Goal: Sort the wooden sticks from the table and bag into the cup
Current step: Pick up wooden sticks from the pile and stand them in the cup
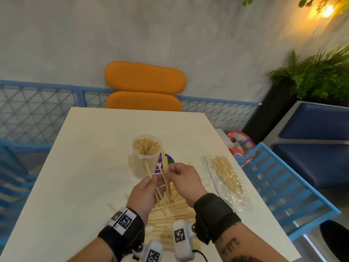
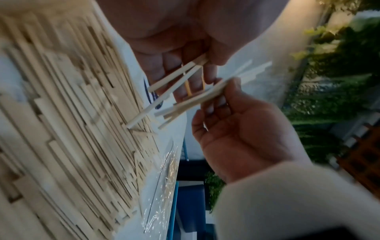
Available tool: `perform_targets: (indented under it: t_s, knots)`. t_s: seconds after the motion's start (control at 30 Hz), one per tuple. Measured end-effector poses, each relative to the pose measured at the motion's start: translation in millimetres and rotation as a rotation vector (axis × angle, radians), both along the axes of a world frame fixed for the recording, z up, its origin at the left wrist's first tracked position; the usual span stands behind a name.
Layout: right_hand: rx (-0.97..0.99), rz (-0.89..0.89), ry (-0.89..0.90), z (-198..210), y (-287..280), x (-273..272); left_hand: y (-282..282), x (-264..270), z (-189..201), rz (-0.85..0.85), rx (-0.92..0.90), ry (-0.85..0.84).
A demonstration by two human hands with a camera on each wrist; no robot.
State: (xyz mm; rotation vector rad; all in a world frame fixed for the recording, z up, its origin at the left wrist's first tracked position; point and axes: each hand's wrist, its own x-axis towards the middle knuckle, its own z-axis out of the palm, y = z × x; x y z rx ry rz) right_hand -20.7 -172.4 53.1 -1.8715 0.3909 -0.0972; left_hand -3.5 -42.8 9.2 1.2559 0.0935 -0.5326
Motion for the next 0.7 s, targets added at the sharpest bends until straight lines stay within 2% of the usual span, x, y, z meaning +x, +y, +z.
perform_targets:
  t_s: [0.17,0.3,0.47,0.57,0.7]
  knots:
    - [0.172,-0.098,0.068,-2,1,-8,-17,-4,0,-0.080,-0.002,-0.031]
    - [0.212,-0.147,0.075,-2,0,-10,-24,-6,-5,-0.130,0.070,-0.132]
    - [-0.030,-0.035,0.000,9,-12,-6,-25,-3,2,-0.173,0.107,-0.143]
    - [0.008,-0.047,-0.092,24,-17,0,-23,-5,8,-0.284,0.132,-0.139]
    - [-0.212,0.057,-0.075,20,-17,3,-28,-13,19,-0.404,0.191,-0.232]
